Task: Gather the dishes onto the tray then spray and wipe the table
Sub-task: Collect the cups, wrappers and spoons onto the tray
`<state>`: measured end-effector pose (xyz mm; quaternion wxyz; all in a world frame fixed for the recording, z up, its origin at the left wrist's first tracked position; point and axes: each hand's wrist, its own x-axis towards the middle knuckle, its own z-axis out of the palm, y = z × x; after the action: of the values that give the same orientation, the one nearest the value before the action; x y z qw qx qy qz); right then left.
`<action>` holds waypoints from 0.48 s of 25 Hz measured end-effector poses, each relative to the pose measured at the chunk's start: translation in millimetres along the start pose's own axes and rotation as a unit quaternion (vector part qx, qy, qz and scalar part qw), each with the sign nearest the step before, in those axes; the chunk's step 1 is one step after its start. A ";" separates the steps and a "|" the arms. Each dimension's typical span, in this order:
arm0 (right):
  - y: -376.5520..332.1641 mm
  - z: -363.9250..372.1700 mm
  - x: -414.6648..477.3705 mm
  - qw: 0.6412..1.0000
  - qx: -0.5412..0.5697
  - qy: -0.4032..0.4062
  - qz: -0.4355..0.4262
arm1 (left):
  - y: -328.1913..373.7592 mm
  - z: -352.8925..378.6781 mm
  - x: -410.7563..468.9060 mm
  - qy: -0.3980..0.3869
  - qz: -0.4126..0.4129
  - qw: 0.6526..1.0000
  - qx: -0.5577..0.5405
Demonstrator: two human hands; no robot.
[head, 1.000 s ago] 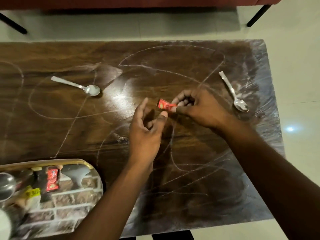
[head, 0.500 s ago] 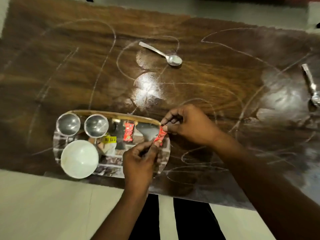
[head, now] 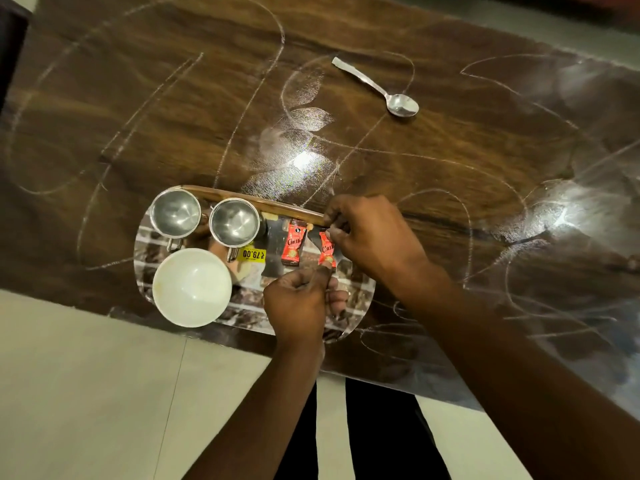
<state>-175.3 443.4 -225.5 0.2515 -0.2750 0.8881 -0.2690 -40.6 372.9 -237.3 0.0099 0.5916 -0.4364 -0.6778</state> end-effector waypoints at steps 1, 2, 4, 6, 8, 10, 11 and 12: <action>-0.6 0.8 0.5 1.000 -0.016 -0.005 0.001 | -0.7 -0.4 1.2 0.000 0.000 1.000 -0.001; -0.8 1.6 1.2 1.000 -0.026 -0.010 0.002 | -1.2 -0.9 2.6 0.000 -0.001 1.000 -0.003; -0.6 2.8 2.2 0.999 -0.031 -0.014 0.001 | -1.0 -1.6 4.7 -0.001 -0.002 1.000 -0.005; 0.6 2.4 1.5 1.000 -0.015 -0.009 0.002 | -0.7 -2.8 5.1 0.003 0.002 1.000 0.002; 2.3 -3.4 0.9 0.999 0.039 0.013 0.025 | 0.7 -3.9 2.8 0.015 0.010 1.000 0.011; 6.8 -15.9 4.0 0.987 0.127 0.065 0.076 | 3.0 -5.1 -0.6 0.032 0.025 0.999 0.027; 11.0 -23.2 8.6 0.973 0.177 0.101 0.112 | 4.9 -5.7 -3.1 0.037 0.035 0.998 0.038; 16.2 -31.7 15.7 0.951 0.229 0.138 0.153 | 7.5 -5.8 -5.3 0.038 0.044 0.997 0.045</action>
<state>-211.2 455.8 -217.0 0.2207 -0.0309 0.8600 -0.4590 -38.0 367.8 -228.1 0.0301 0.5972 -0.4911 -0.6335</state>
